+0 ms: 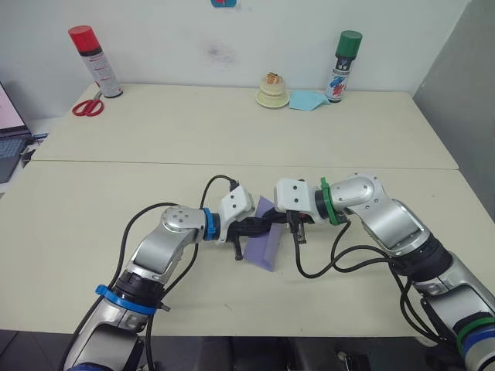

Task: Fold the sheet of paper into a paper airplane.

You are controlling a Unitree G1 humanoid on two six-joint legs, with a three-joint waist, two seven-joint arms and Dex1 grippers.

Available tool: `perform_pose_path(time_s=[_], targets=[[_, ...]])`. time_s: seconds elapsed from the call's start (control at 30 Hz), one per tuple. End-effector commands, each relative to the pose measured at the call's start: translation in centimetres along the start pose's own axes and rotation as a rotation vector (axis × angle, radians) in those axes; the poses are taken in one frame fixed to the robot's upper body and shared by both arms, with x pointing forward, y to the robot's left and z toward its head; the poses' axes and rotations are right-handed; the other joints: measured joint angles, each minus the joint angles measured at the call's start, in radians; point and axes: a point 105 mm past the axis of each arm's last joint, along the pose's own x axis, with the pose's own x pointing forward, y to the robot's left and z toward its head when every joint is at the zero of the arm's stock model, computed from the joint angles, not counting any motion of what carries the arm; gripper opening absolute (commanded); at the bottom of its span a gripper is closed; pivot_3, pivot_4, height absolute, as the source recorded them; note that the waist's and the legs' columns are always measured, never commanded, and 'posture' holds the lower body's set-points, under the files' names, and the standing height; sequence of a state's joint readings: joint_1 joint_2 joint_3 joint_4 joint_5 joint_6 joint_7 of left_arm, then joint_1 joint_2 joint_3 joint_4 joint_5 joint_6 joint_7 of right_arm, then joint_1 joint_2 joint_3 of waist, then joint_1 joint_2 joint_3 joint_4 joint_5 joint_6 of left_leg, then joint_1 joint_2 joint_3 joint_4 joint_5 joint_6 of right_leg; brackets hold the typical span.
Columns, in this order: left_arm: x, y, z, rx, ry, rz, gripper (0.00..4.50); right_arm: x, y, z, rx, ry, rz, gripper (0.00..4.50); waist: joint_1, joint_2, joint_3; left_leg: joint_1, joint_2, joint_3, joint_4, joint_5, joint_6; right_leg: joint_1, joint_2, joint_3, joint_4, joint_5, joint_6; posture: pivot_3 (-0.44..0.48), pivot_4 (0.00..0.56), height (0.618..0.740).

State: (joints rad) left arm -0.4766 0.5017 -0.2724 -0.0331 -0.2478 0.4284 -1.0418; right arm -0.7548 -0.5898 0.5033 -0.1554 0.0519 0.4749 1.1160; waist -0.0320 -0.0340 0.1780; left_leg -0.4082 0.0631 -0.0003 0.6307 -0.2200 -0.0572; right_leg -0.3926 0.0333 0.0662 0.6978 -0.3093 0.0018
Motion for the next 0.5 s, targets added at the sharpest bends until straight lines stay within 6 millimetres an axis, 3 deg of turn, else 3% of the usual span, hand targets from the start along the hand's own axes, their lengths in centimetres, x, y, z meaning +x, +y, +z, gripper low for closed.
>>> perform_pose_path(time_s=[0.03, 0.2, 0.5], targets=[[-0.3, -0.2, 0.3, 0.042, 0.014, -0.01, 0.0, -0.6, 0.5, 0.2, -0.057, 0.014, 0.02, 0.12, 0.0, 0.0, 0.0, 0.0, 0.0, 0.0, 0.0, 0.0, 0.0, 0.0, 0.0, 0.0, 0.0, 0.0, 0.0, 0.0, 0.15, 0.737], [-0.8, 0.1, -1.3, 0.044, 0.08, 0.008, 0.0, -1.2, 1.0, -0.9, -0.055, 0.045, 0.039, 0.12, -0.001, 0.0, 0.0, 0.0, 0.0, 0.0, 0.0, 0.0, 0.0, 0.0, 0.0, 0.0, 0.0, 0.0, 0.0, 0.0, 0.15, 0.737], [-0.8, 0.2, -1.9, 0.025, 0.091, 0.018, 0.0, -1.7, 1.3, -2.9, -0.058, 0.098, 0.047, 0.12, 0.0, 0.0, 0.0, 0.0, 0.0, 0.0, 0.0, 0.0, 0.0, 0.0, 0.0, 0.0, 0.0, 0.0, 0.0, 0.0, 0.15, 0.737]])
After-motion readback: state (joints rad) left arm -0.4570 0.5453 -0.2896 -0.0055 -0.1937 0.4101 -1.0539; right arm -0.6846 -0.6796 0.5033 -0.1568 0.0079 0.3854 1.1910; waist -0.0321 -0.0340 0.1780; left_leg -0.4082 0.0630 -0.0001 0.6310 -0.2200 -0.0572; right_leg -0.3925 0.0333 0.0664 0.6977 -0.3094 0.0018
